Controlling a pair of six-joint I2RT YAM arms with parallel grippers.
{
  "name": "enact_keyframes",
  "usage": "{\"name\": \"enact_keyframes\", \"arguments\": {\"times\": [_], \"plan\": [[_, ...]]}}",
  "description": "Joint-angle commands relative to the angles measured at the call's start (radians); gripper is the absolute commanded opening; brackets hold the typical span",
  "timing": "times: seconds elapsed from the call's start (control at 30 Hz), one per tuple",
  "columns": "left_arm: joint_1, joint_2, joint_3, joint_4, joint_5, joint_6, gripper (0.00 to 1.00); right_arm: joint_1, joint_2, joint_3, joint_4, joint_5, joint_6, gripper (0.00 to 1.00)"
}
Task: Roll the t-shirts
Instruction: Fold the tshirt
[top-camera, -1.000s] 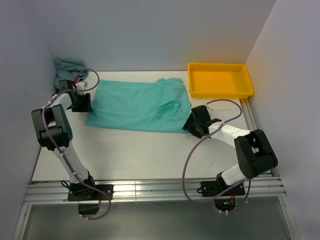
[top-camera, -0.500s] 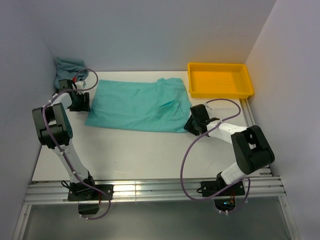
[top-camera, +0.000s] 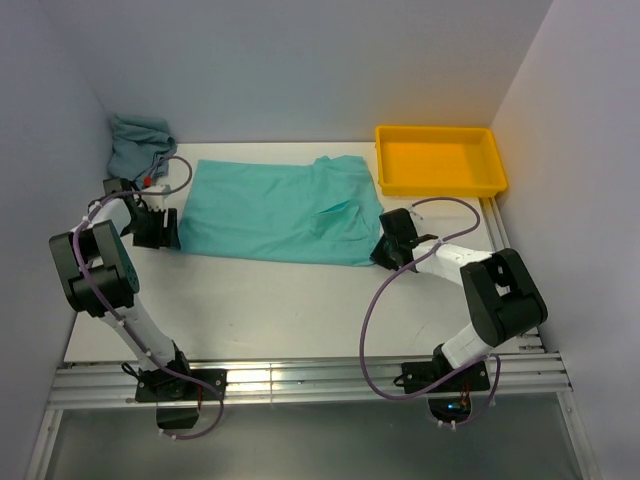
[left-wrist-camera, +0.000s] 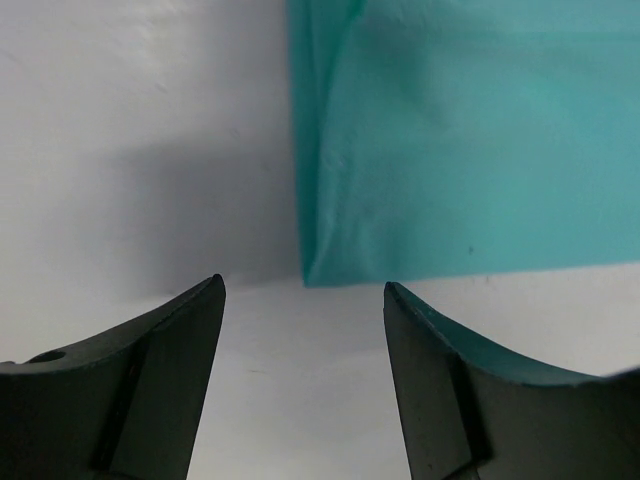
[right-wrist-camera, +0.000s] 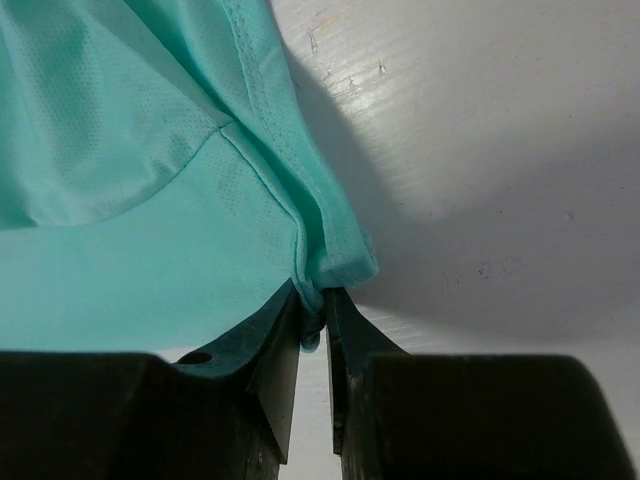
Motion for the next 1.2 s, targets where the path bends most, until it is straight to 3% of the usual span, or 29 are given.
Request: {"name": "enact_keyframes", "arguments": {"times": [0.0, 0.47, 0.6, 0.8, 1.03, 1.17], "plan": [[-0.006, -0.007, -0.033, -0.041, 0.043, 0.055, 0.70, 0.006, 0.000, 0.029, -0.025, 0.018, -0.008, 0.21], [-0.006, 0.036, -0.015, 0.041, 0.063, -0.067, 0.68, 0.006, -0.005, 0.030, -0.033, 0.021, -0.014, 0.19], [-0.006, 0.060, -0.004, 0.062, 0.041, -0.095, 0.64, 0.006, 0.000, 0.035, -0.033, 0.018, -0.015, 0.18], [-0.006, 0.083, 0.010, 0.048, 0.046, -0.103, 0.45, 0.007, 0.005, 0.052, -0.050, 0.022, -0.025, 0.18], [-0.009, 0.039, 0.008, 0.013, 0.060, -0.081, 0.08, 0.007, -0.006, 0.072, -0.099, 0.028, -0.036, 0.13], [-0.008, -0.007, 0.005, -0.014, 0.067, -0.067, 0.00, 0.021, -0.037, 0.070, -0.125, 0.041, -0.036, 0.12]]}}
